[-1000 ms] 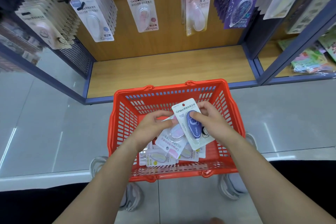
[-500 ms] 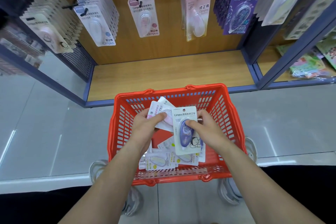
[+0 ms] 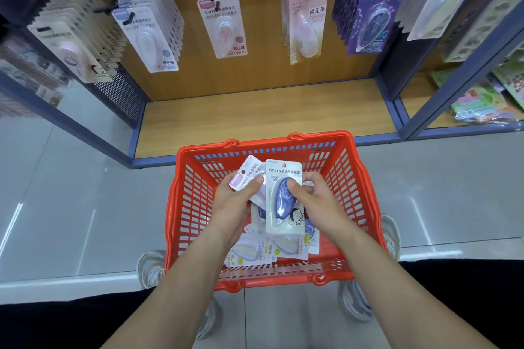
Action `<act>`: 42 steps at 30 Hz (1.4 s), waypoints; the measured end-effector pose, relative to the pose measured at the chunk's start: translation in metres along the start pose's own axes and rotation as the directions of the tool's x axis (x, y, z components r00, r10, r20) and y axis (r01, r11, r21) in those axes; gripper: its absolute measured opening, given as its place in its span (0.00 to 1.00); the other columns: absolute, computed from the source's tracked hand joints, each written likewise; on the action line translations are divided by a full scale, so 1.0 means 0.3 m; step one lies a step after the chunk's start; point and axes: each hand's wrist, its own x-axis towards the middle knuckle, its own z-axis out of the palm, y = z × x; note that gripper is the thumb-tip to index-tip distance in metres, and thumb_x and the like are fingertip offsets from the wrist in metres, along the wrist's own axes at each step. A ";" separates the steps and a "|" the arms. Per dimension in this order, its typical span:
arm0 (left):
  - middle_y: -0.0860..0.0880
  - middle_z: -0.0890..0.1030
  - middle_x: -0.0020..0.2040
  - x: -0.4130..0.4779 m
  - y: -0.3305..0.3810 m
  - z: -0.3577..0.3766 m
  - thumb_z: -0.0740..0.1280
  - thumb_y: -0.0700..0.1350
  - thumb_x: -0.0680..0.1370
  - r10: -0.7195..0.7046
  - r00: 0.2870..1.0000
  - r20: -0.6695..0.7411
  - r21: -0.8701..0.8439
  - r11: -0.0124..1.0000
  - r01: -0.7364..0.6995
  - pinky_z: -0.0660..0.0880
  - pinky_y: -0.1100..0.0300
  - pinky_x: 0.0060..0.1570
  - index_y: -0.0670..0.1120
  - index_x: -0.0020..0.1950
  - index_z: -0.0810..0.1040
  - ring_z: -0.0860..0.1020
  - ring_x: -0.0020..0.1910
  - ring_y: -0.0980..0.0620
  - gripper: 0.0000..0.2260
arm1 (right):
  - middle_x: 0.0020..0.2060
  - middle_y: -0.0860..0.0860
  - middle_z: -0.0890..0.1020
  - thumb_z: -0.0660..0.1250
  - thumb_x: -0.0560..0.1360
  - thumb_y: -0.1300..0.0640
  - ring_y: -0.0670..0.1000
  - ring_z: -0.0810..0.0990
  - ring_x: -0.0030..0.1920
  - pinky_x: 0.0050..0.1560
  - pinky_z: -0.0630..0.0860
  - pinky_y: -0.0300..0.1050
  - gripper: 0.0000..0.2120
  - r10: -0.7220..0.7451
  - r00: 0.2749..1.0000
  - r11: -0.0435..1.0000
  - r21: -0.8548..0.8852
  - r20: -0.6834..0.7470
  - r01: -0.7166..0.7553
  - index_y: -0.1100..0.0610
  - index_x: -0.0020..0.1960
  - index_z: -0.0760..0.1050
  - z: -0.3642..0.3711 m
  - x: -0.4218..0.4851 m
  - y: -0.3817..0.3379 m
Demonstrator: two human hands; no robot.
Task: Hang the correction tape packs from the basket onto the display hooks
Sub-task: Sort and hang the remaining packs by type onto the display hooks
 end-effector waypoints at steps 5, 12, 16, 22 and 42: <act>0.41 0.86 0.58 0.000 0.003 0.021 0.74 0.46 0.78 0.047 0.998 0.036 0.086 0.995 -0.050 0.78 0.39 0.62 0.44 0.64 0.81 0.84 0.58 0.39 0.16 | 0.46 0.52 0.88 0.69 0.81 0.52 0.55 0.87 0.47 0.49 0.81 0.53 0.10 -0.046 0.995 0.997 0.053 -0.086 0.051 0.54 0.57 0.72 0.032 -0.005 -0.008; 0.46 0.86 0.59 -0.030 0.098 0.048 0.71 0.43 0.81 0.136 0.991 0.013 0.163 0.977 -0.137 0.79 0.45 0.61 0.45 0.66 0.79 0.84 0.58 0.46 0.14 | 0.48 0.51 0.87 0.71 0.80 0.49 0.47 0.85 0.48 0.50 0.77 0.45 0.09 -0.171 0.977 0.985 -0.048 -0.127 0.166 0.52 0.56 0.79 0.079 -0.040 -0.064; 0.46 0.87 0.56 -0.064 0.214 0.045 0.69 0.41 0.81 0.214 0.977 0.018 0.207 0.955 -0.213 0.82 0.54 0.50 0.45 0.64 0.80 0.86 0.53 0.47 0.11 | 0.57 0.49 0.85 0.77 0.69 0.41 0.49 0.84 0.58 0.59 0.80 0.54 0.23 -0.258 0.964 0.960 -0.130 -0.062 0.249 0.44 0.62 0.80 0.110 -0.066 -0.152; 0.44 0.86 0.56 -0.131 0.383 -0.007 0.75 0.48 0.77 0.250 0.965 -0.080 0.203 0.952 -0.229 0.83 0.38 0.51 0.44 0.64 0.77 0.86 0.52 0.43 0.19 | 0.50 0.49 0.88 0.78 0.73 0.62 0.50 0.87 0.49 0.51 0.83 0.48 0.18 -0.281 0.959 0.952 -0.112 0.035 0.284 0.55 0.61 0.80 0.091 -0.101 -0.263; 0.54 0.84 0.61 -0.313 0.735 0.117 0.74 0.44 0.78 0.551 0.833 0.055 0.224 0.806 -0.548 0.79 0.50 0.62 0.51 0.67 0.73 0.83 0.59 0.55 0.19 | 0.46 0.51 0.88 0.70 0.81 0.51 0.51 0.86 0.41 0.32 0.81 0.47 0.10 -0.454 0.889 0.889 0.024 -0.064 0.457 0.53 0.59 0.81 0.170 -0.240 -0.698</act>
